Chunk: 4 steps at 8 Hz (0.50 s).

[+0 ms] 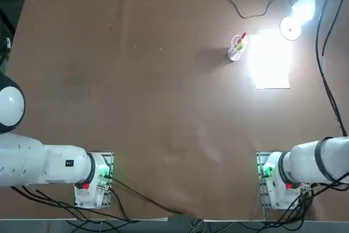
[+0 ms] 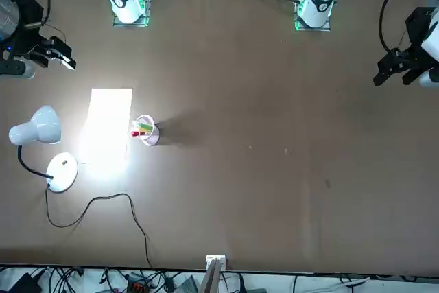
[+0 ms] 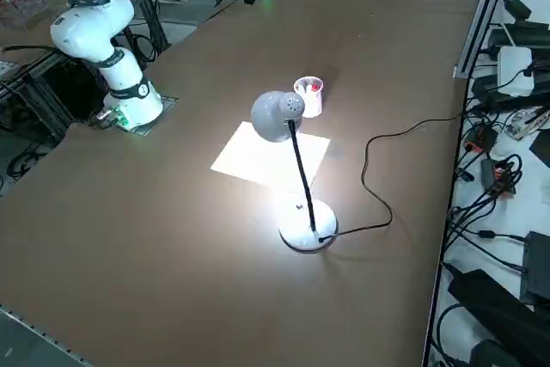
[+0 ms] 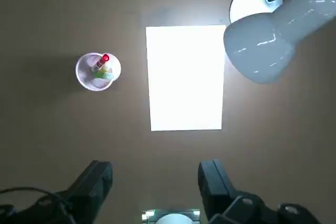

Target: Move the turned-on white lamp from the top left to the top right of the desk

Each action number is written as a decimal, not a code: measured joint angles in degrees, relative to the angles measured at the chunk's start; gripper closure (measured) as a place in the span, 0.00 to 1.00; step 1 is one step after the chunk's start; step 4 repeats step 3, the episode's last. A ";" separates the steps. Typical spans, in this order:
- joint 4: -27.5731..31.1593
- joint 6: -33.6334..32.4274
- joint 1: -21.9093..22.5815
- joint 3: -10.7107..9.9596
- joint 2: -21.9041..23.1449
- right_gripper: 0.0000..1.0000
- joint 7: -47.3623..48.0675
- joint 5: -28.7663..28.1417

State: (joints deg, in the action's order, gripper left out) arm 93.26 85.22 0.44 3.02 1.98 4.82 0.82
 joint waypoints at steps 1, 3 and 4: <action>0.74 0.29 0.20 -1.45 0.85 0.00 -0.78 -0.88; 0.81 0.61 0.57 -4.35 1.36 0.00 -4.37 -2.31; 0.81 0.61 0.57 -4.35 1.36 0.00 -4.37 -2.31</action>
